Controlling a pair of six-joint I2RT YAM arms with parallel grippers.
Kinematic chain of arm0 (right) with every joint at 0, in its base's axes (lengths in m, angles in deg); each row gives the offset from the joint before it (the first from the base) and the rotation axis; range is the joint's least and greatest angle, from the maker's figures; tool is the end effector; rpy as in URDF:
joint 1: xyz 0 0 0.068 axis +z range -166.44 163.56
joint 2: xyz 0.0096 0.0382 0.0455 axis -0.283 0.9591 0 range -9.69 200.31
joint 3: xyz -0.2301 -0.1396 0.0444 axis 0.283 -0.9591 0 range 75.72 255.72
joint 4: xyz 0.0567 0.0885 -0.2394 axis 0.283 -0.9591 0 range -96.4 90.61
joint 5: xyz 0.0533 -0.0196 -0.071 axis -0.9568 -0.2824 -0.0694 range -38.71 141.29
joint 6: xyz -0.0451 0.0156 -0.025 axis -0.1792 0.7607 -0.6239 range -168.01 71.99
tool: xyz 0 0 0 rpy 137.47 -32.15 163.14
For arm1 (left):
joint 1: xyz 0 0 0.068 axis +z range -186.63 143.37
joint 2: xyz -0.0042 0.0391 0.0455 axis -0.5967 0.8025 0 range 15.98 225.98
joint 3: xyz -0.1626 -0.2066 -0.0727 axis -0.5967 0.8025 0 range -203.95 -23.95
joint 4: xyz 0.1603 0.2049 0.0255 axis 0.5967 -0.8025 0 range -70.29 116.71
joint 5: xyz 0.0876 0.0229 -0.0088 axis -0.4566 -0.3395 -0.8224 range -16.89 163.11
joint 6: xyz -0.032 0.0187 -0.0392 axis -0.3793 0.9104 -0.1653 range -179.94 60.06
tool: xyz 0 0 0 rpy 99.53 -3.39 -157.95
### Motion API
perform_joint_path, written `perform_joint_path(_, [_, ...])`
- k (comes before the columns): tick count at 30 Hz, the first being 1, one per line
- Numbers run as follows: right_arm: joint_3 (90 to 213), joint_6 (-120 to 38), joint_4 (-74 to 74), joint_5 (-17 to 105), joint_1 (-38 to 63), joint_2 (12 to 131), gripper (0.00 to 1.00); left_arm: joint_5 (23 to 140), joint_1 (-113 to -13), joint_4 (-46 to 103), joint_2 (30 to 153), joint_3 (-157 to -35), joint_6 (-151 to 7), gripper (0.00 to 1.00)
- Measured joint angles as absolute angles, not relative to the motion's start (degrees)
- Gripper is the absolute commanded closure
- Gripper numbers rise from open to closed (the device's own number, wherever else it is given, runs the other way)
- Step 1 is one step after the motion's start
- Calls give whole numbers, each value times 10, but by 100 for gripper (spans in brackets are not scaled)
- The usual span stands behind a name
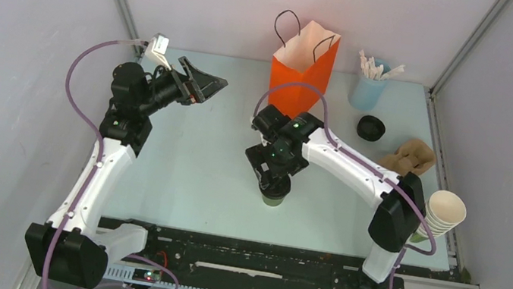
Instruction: Pack the takeout coffee
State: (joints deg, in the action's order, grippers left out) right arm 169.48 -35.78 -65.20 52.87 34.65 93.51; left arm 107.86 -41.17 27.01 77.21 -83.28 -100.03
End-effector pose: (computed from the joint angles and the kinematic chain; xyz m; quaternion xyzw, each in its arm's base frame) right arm 0.2266 0.2793 0.2836 -0.3282 0.9357 0.0557 0.1165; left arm 0.2406 -0.0395 0.3939 -0.0107 0.7151 -0.4507 0.5342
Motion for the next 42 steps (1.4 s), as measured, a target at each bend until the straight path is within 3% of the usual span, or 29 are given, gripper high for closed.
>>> perform_joint_path(10, [1665, -351, -622, 515, 333, 798, 0, 1042, -467, 229, 777, -850, -968, 0])
perform_joint_path(14, [1555, -337, -547, 453, 300, 702, 8, 1004, -526, 192, 766, -852, -944, 0])
perform_joint_path(19, [1383, -298, -413, 314, 184, 627, 11, 970, -560, 190, 662, -722, -971, 2])
perform_joint_path(23, [1296, -259, -312, 208, 108, 619, 15, 949, -643, 181, 639, -661, -1006, 13])
perform_joint_path(28, [1273, -243, -233, 134, 82, 648, 20, 912, -701, 190, 672, -613, -1056, 26])
perform_joint_path(35, [1273, -243, -180, 101, 76, 706, 25, 888, -736, 245, 739, -563, -1124, 33])
perform_joint_path(42, [1273, -253, -177, 102, 76, 726, 33, 883, -756, 307, 800, -563, -1150, 47])
